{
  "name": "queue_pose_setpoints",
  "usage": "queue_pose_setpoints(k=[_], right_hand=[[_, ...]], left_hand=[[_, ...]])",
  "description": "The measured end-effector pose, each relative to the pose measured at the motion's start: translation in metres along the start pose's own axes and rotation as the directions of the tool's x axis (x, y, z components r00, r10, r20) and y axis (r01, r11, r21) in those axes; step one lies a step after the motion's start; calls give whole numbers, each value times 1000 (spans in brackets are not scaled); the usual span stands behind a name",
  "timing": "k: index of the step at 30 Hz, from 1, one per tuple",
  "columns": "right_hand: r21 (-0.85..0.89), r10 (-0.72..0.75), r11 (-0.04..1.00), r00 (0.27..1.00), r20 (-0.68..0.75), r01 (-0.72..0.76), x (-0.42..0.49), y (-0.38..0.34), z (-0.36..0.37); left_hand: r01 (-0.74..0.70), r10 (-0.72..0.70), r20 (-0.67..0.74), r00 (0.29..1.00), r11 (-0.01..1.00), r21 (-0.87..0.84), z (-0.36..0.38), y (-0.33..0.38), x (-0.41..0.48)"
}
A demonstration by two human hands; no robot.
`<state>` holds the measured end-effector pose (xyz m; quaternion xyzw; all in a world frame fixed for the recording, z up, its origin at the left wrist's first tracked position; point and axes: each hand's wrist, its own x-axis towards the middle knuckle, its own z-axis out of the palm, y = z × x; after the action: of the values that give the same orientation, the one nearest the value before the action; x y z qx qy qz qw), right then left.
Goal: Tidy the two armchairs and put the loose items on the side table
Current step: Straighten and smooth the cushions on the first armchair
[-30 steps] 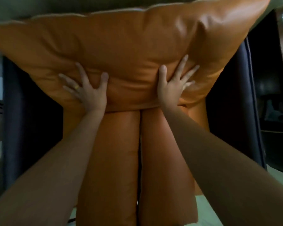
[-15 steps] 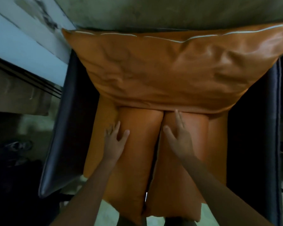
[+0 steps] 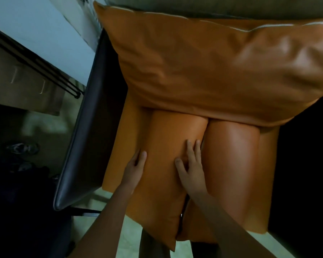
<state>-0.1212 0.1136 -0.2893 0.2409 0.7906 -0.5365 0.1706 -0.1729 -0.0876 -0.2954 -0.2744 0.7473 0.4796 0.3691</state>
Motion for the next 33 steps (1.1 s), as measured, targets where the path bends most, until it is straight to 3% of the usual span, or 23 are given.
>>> queue_pose_setpoints(k=[5,8,12,19,23,25,28,31,33], right_hand=[[70,28,997,997,-78,-22,-10,-8,23],[76,1,997,997,-79,5,-16,-18,33],[46,-5,999,998,-64,8,-25,-32,52],[196,38,979,997,63,-50,-34,-66,85],[121,-124,988,952,279,93,-37,-85,98],[73,-174,985,932,317,159,-27,-96,98],[2,-223,973,941,254,230,-5,-101,86],[-204,-318,915,933,166,348,21,-92,62],[-255,-288,918,952,100,304,46,-88,41]], left_hand=[[-9,8,117,993,1000,5,-16,-5,10],[-106,101,152,983,994,27,-28,-6,6],[-225,212,152,965,971,77,-45,-9,-4],[-280,273,85,958,957,81,-84,-17,-17],[-280,282,-10,959,956,92,-110,-22,-19],[-271,276,-37,960,956,108,-122,-24,-21],[-277,281,-27,959,956,94,-130,-31,-30],[-300,309,-46,950,944,140,-129,-49,-46],[-247,274,-80,958,937,248,-126,-68,-59]])
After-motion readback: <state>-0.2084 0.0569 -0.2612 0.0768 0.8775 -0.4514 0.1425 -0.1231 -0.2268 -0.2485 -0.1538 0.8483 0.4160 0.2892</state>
